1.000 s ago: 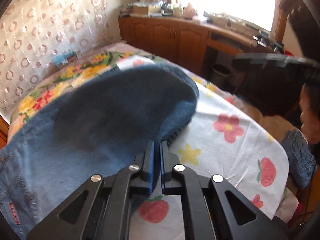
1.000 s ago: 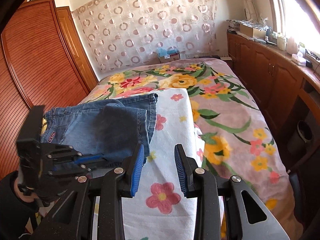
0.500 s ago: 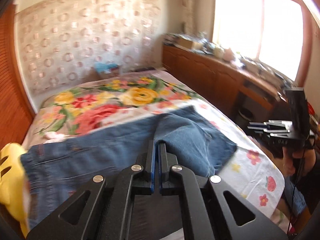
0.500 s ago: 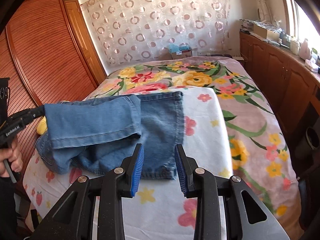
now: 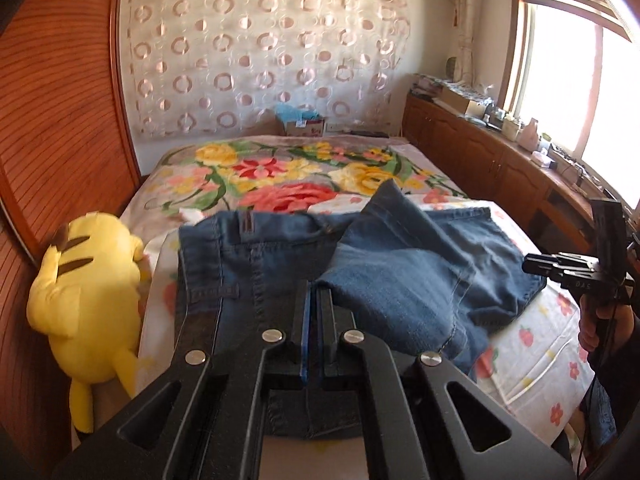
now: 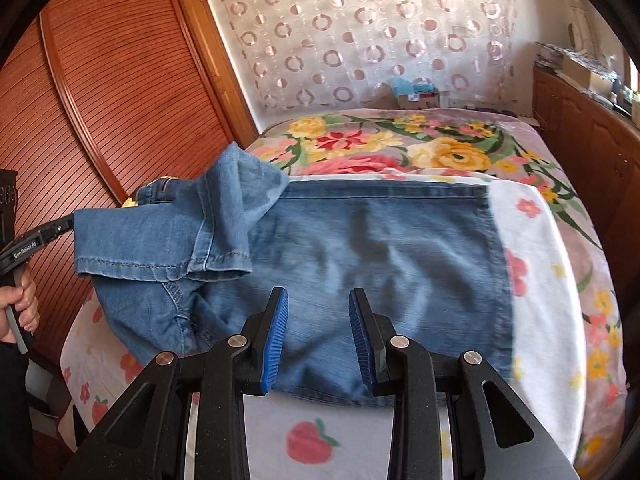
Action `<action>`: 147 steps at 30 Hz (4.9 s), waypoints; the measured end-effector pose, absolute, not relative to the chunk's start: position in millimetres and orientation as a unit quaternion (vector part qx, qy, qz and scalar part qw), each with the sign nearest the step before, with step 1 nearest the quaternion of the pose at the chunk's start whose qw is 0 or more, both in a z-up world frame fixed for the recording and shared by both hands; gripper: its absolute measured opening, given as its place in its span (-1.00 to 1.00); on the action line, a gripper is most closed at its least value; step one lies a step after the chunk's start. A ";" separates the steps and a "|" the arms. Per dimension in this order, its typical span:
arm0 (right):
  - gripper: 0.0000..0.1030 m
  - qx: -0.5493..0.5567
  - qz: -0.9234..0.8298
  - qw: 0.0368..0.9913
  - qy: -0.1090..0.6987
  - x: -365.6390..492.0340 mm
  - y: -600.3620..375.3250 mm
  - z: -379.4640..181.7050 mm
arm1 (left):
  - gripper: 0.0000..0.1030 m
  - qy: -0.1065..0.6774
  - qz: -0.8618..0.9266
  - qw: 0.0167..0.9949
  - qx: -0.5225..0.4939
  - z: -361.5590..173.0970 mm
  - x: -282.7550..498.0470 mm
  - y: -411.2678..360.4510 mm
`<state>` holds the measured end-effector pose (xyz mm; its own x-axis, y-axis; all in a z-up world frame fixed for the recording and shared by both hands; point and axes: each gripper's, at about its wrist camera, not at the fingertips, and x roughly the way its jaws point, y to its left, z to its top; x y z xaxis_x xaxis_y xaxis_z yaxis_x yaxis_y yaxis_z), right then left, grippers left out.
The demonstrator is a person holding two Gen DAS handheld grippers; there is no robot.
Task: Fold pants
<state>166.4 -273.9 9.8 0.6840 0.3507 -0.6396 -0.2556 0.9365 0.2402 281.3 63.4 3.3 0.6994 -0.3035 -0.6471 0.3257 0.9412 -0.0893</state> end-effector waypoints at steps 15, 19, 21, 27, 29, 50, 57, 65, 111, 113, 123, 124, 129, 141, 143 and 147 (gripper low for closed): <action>-0.37 0.050 0.197 0.911 0.358 202.4 -270.1 1.2 | -0.44 0.356 -0.162 0.920 0.037 -17.8 251.6 75.5; -0.37 0.045 0.195 0.911 0.360 201.1 -276.2 -3.1 | 0.26 0.342 -0.158 0.925 0.039 -14.0 246.8 73.3; -0.37 0.044 0.193 0.912 0.360 202.6 -277.3 -5.1 | 0.38 0.341 -0.159 0.926 0.041 -15.5 246.2 70.9; -0.37 0.039 0.194 0.913 0.357 200.4 -259.6 -1.1 | 0.44 0.351 -0.165 0.921 0.042 -28.4 249.4 55.7; -0.37 0.038 0.197 0.912 0.357 204.3 -252.0 0.7 | 0.44 0.355 -0.172 0.918 0.040 -35.9 251.9 48.3; -0.36 0.049 0.232 0.887 0.397 263.5 -229.1 -29.1 | -0.04 0.398 -0.204 0.890 0.092 -91.1 262.6 -7.6; -0.37 0.037 0.233 0.875 0.423 272.2 -221.7 -41.6 | -0.70 0.389 -0.205 0.895 0.071 -85.3 261.4 7.6; -0.90 0.030 0.255 0.881 0.396 271.7 -211.7 -20.7 | -0.80 0.356 -0.205 0.910 0.054 -58.8 254.3 24.1; -0.34 -0.087 0.301 0.896 0.314 357.6 -63.9 25.4 | 0.02 0.350 -0.158 0.922 -0.036 -55.0 317.2 141.6; -0.34 -0.088 0.289 0.898 0.319 347.2 -77.4 23.3 | 0.02 0.356 -0.166 0.919 -0.032 -57.4 322.5 134.4; -0.34 -0.071 0.255 0.906 0.331 304.5 -131.4 16.3 | -0.87 0.381 -0.172 0.909 0.000 -68.3 328.9 108.5; -0.34 -0.069 0.253 0.906 0.331 300.1 -135.2 16.3 | -0.88 0.372 -0.170 0.912 0.004 -62.7 322.2 108.4; -0.34 -0.064 0.247 0.909 0.331 276.8 -152.1 15.8 | -0.88 0.340 -0.172 0.924 -0.011 -28.9 295.2 126.6; -0.34 -0.064 0.227 0.913 0.332 224.1 -179.0 16.4 | -0.74 0.385 -0.133 0.913 0.004 -47.8 292.9 136.1; -0.34 -0.063 0.222 0.914 0.332 214.0 -185.1 15.9 | -0.38 0.384 -0.132 0.914 0.009 -49.4 289.9 130.7; -0.34 -0.064 0.209 0.918 0.331 195.9 -197.8 16.4 | 0.05 0.375 -0.143 0.916 0.004 -46.1 285.1 122.0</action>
<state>195.9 -197.8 16.4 0.6935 0.3416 -0.6343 -0.4266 0.9042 0.0205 285.1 122.0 -46.1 0.6779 -0.2583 -0.6883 0.2648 0.9592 -0.0991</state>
